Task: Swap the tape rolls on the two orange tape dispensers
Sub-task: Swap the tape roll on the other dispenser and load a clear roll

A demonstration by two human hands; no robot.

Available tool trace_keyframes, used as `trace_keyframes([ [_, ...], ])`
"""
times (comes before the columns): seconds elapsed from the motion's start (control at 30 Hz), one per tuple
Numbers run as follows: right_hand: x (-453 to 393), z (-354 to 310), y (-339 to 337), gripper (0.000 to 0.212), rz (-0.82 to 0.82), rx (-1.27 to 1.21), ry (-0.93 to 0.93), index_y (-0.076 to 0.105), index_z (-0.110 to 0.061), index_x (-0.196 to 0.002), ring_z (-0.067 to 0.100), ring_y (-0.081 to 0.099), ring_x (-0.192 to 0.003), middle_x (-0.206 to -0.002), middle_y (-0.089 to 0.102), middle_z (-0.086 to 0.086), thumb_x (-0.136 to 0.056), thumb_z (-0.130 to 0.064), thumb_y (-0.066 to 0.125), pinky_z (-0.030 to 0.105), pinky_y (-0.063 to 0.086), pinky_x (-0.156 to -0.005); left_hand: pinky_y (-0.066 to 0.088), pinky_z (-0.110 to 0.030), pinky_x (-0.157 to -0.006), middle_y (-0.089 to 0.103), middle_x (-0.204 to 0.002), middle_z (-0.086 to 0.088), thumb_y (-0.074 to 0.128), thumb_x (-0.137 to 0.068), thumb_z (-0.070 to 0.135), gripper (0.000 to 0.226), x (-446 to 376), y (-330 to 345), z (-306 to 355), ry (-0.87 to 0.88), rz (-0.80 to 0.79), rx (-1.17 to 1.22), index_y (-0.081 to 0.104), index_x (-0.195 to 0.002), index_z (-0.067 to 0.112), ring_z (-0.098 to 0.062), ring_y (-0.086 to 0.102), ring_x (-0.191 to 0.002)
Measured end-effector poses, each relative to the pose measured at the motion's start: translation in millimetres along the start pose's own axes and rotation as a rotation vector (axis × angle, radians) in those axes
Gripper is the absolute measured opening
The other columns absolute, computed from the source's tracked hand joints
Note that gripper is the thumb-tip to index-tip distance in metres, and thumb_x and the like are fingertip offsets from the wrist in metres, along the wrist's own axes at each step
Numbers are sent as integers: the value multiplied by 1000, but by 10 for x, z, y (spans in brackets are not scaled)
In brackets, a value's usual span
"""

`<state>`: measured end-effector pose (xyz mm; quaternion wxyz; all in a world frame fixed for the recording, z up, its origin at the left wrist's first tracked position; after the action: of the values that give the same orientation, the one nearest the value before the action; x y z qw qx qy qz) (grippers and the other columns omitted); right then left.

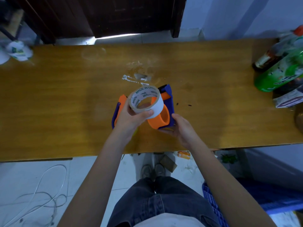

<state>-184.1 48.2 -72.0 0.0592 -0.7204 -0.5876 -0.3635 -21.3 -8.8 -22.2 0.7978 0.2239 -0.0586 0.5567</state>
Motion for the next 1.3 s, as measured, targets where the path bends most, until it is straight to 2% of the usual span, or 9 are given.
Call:
trace_keyframes([
  [0.13, 6, 137, -24, 16, 54, 183, 4, 60, -23, -96, 19, 61, -95, -103, 63, 4, -98, -23, 43, 27, 59, -66, 53, -28, -88, 57, -131, -3, 85, -60, 5, 88, -23, -21, -88, 28, 52, -114, 42, -136, 23, -13, 59, -116],
  [0.3, -74, 272, -103, 25, 280, 304, 3, 59, -4, -116, 15, 62, -79, -97, 62, 6, -94, -12, 52, 16, 57, -54, 50, -10, -76, 56, -129, 6, 85, -59, 5, 92, 30, 17, -206, 0, 44, -257, 41, -137, 26, 5, 57, -109],
  [0.53, -295, 294, -105, 30, 431, 727, -28, 69, -5, -111, 23, 65, -100, -111, 70, 11, -85, -20, 64, 34, 53, -85, 48, -32, -100, 55, -128, 15, 87, -58, 11, 87, 10, -2, -315, -4, 26, -330, 43, -129, 37, -5, 50, -123],
  [0.73, -286, 269, 1, 23, 424, 850, -70, 70, -6, -107, 23, 65, -93, -105, 72, 11, -88, -16, 60, 25, 43, -69, 49, -24, -94, 56, -126, 13, 86, -60, 7, 84, -32, 8, -320, -6, 34, -332, 45, -128, 34, -2, 51, -120],
  [0.9, -290, 233, 3, 14, 428, 941, -122, 70, -15, -83, 5, 48, -55, -71, 62, -1, -88, -12, 58, 20, 36, -52, 50, -20, -91, 56, -128, 9, 86, -60, 6, 86, -63, 44, -309, -7, 17, -335, 44, -131, 30, -2, 53, -117],
  [1.03, -245, 195, -66, 24, 490, 848, -95, 69, -4, -105, 21, 62, -82, -95, 71, 8, -92, -16, 52, 29, 46, -70, 50, -22, -93, 55, -129, 9, 85, -62, 7, 84, -33, 32, -271, 1, 6, -338, 42, -129, 34, -5, 52, -119],
  [1.1, -104, 61, -75, 30, 568, 675, -162, 67, -3, -107, 21, 60, -77, -86, 67, 6, -96, -20, 45, 30, 46, -65, 46, -29, -100, 55, -127, 12, 86, -61, 11, 81, 11, 2, -226, 21, 19, -363, 44, -123, 42, -9, 51, -122],
  [1.2, 166, -191, 80, 31, 380, 370, -188, 63, -13, -101, 14, 60, -65, -80, 64, 2, -97, -33, 41, 27, 50, -53, 45, -32, -101, 53, -121, 21, 87, -60, 13, 81, 138, -56, -129, 54, 73, -367, 41, -113, 55, -11, 50, -123],
  [1.3, 344, -338, 358, 22, 58, 485, -154, 61, -20, -102, 9, 67, -63, -85, 69, 2, -91, -38, 52, 25, 56, -50, 47, -34, -101, 53, -130, 10, 89, -56, 20, 89, 280, -138, -97, 110, 113, -349, 41, -125, 49, -11, 50, -125],
])
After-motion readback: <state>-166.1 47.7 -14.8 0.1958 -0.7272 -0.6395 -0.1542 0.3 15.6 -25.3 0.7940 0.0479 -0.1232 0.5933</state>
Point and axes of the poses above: each hand's wrist, its own x-axis away from the middle knuckle, its own y-axis out of the palm, z = x × y, the point moved 4 cm from there along -x, towards the middle knuckle
